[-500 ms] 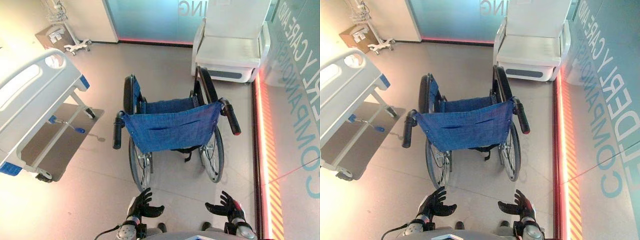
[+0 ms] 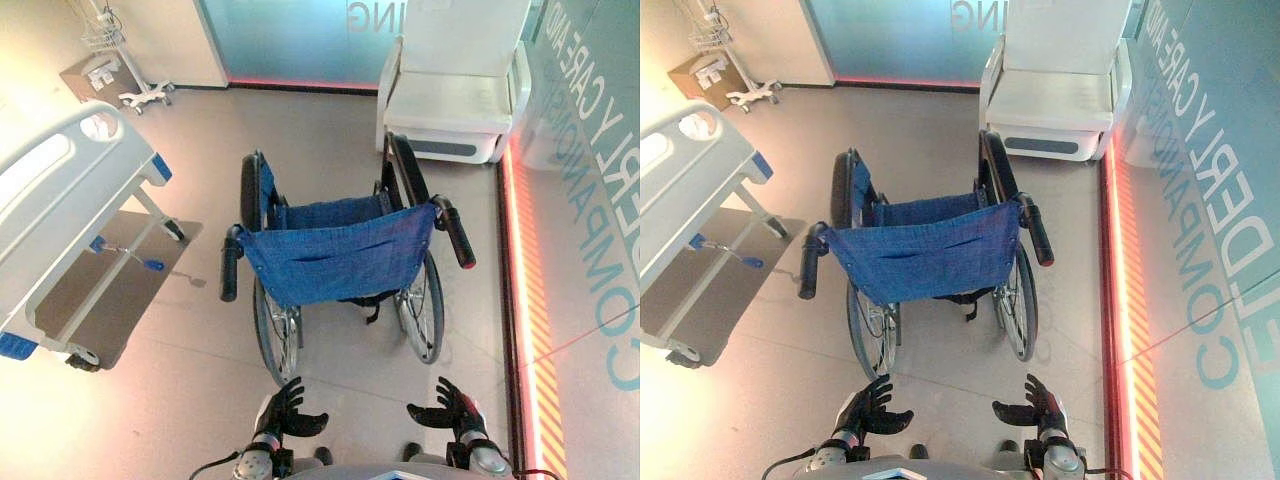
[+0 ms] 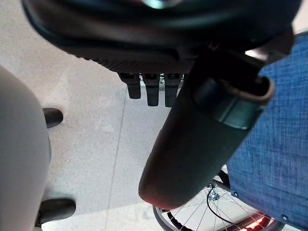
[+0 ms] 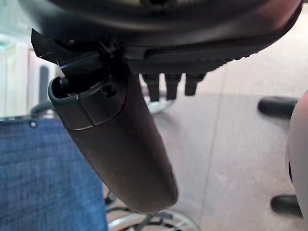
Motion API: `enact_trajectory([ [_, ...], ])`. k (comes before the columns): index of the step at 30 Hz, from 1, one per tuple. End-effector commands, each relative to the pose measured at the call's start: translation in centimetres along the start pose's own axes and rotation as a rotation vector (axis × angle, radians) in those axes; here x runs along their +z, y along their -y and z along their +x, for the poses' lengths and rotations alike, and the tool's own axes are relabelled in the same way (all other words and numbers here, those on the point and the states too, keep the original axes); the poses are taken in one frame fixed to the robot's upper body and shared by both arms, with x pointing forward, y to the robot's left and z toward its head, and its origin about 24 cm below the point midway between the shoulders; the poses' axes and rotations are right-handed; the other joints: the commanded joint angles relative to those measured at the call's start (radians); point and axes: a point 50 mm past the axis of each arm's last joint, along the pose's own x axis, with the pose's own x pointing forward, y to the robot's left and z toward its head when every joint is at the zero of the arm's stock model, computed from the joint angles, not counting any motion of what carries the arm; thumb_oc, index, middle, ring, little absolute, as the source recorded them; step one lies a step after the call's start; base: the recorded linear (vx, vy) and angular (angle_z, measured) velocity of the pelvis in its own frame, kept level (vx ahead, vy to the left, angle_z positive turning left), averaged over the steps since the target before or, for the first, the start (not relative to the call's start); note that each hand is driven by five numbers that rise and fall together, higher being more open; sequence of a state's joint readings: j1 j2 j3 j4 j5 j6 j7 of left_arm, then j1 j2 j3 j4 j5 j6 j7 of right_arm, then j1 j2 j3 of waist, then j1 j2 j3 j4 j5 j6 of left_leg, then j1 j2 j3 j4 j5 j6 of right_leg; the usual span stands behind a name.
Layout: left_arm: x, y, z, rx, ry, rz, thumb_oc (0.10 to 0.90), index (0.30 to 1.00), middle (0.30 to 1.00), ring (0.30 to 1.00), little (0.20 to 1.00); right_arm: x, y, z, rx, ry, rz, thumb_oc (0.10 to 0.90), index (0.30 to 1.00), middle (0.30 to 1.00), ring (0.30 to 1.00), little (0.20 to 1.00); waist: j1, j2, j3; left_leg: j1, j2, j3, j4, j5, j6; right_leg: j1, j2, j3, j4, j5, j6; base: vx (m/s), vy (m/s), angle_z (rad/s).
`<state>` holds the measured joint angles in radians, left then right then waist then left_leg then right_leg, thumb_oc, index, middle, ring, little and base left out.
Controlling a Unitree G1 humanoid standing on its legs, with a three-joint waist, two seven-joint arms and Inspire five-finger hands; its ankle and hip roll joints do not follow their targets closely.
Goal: Push the wheelchair next to the bed
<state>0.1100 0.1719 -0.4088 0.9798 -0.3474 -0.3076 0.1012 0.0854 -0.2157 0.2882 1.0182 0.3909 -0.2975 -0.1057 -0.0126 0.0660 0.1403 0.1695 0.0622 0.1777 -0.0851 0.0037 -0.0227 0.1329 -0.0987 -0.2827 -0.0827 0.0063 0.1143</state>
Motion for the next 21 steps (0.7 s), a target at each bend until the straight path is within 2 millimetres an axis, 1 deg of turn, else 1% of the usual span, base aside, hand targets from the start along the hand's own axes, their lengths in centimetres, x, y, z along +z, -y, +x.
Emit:
enact_trajectory([
  [1,2.7,0.3,1.0,-0.016,0.11,0.065,0.8,0.9,0.9,0.9,0.9,3.1,-0.7,0.9,0.023,0.139,-0.058,0.8,0.9,0.9,0.9,0.9,0.002,-0.022,0.018,-0.018,-0.035,0.004,0.031,-0.063,0.0,-0.019,-0.021,-0.026,0.117,-0.085,-0.021,0.0,0.0,0.0],
  [3,3.0,0.2,1.0,-0.008,0.133,0.057,0.8,0.9,0.9,0.9,0.9,3.2,-0.7,0.9,0.018,0.143,-0.036,0.8,0.9,0.9,0.9,0.9,0.002,-0.022,0.018,-0.016,-0.036,0.003,0.031,-0.062,0.0,-0.017,-0.021,-0.025,0.117,-0.083,-0.021,0.0,0.0,0.0],
  [4,3.8,0.0,1.1,0.015,0.168,-0.007,0.8,0.9,0.9,0.9,0.9,3.7,-0.6,1.0,0.014,0.159,0.004,0.8,0.9,0.9,0.9,0.9,0.002,-0.023,0.019,-0.015,-0.035,0.001,0.031,-0.06,-0.002,-0.015,-0.021,-0.024,0.115,-0.081,-0.021,0.0,0.0,0.0],
  [5,4.0,-0.1,1.1,0.021,0.178,-0.026,0.8,0.9,0.9,0.9,0.9,3.9,-0.6,1.0,0.013,0.164,0.015,0.8,0.9,0.9,0.9,0.9,0.002,-0.023,0.019,-0.015,-0.035,0.001,0.031,-0.06,-0.002,-0.014,-0.022,-0.024,0.115,-0.081,-0.021,0.0,0.0,0.0],
  [7,6.1,-1.1,1.2,0.082,0.272,-0.128,0.8,0.9,0.9,0.9,0.9,5.4,-0.4,1.1,0.004,0.223,0.084,0.8,0.9,0.9,0.9,0.9,0.005,-0.025,0.023,-0.012,-0.034,-0.001,0.03,-0.06,-0.001,-0.01,-0.023,-0.023,0.112,-0.079,-0.02,0.0,0.0,0.0],
  [8,6.8,-1.5,1.1,0.097,0.298,-0.15,0.8,0.9,0.9,0.9,0.9,6.1,-0.3,1.1,0.004,0.242,0.1,0.8,0.9,0.9,0.9,0.9,0.007,-0.026,0.023,-0.014,-0.033,-0.001,0.03,-0.06,-0.001,-0.011,-0.023,-0.024,0.11,-0.078,-0.02,-0.01,-0.034,0.0],
  [9,8.0,-2.3,0.9,0.138,0.363,-0.197,0.8,0.9,0.9,0.9,0.9,7.3,0.1,1.0,-0.006,0.29,0.138,0.8,0.9,0.9,0.9,0.9,0.01,-0.027,0.022,-0.017,-0.031,-0.001,0.031,-0.059,-0.001,-0.013,-0.024,-0.024,0.109,-0.076,-0.021,-0.01,-0.045,0.0],
  [11,9.8,-3.6,0.5,0.192,0.458,-0.255,0.8,0.9,0.9,0.9,0.9,9.5,0.8,0.7,-0.028,0.386,0.182,0.8,0.9,0.9,0.9,0.9,0.011,-0.031,0.021,-0.02,-0.027,0.0,0.031,-0.057,0.001,-0.016,-0.023,-0.023,0.11,-0.074,-0.021,-0.02,-0.047,0.0],
  [13,10.8,-4.5,0.1,0.23,0.512,-0.291,0.8,0.9,0.9,0.9,0.9,10.8,1.1,0.4,-0.043,0.446,0.208,0.8,0.9,0.9,0.9,0.9,0.01,-0.034,0.021,-0.02,-0.025,0.001,0.031,-0.055,0.001,-0.017,-0.022,-0.021,0.111,-0.072,-0.022,-0.01,-0.015,0.0],
  [14,10.8,-4.5,0.1,0.23,0.512,-0.291,0.8,0.9,0.9,0.9,0.9,10.8,1.1,0.4,-0.043,0.446,0.208,0.8,0.9,0.9,0.9,0.9,0.01,-0.034,0.021,-0.02,-0.025,0.001,0.031,-0.055,0.001,-0.017,-0.022,-0.021,0.111,-0.072,-0.022,0.0,0.0,0.0],
  [15,12.0,-6.1,-0.4,0.302,0.589,-0.334,0.8,0.9,0.9,0.9,0.9,12.6,2.2,-0.2,-0.09,0.545,0.252,0.8,0.9,0.9,0.9,0.9,0.009,-0.039,0.021,-0.017,-0.024,0.003,0.029,-0.053,0.001,-0.017,-0.02,-0.018,0.111,-0.071,-0.022,0.0,0.0,0.0],
  [17,12.7,-7.4,-0.9,0.374,0.631,-0.368,0.8,0.9,0.9,0.9,0.9,14.0,3.3,-0.7,-0.119,0.617,0.291,0.8,0.9,0.9,0.9,0.9,0.008,-0.042,0.019,-0.012,-0.023,0.004,0.025,-0.053,0.0,-0.015,-0.02,-0.017,0.111,-0.07,-0.022,0.0,0.0,0.0],
  [18,12.8,-7.7,-1.0,0.392,0.64,-0.372,0.8,0.9,0.9,0.9,0.9,14.4,3.6,-0.8,-0.127,0.634,0.298,0.8,0.9,0.9,0.9,0.9,0.008,-0.043,0.019,-0.01,-0.023,0.004,0.024,-0.053,-0.001,-0.014,-0.02,-0.016,0.11,-0.07,-0.022,0.0,0.0,0.0],
  [21,13.6,-9.7,-1.9,0.503,0.7,-0.379,0.8,0.9,0.9,0.9,0.9,16.2,5.7,-1.6,-0.177,0.735,0.318,0.8,0.9,0.9,0.9,0.9,0.007,-0.047,0.014,-0.002,-0.023,0.004,0.02,-0.054,-0.002,-0.007,-0.02,-0.013,0.106,-0.068,-0.022,0.03,-0.008,0.0],
])
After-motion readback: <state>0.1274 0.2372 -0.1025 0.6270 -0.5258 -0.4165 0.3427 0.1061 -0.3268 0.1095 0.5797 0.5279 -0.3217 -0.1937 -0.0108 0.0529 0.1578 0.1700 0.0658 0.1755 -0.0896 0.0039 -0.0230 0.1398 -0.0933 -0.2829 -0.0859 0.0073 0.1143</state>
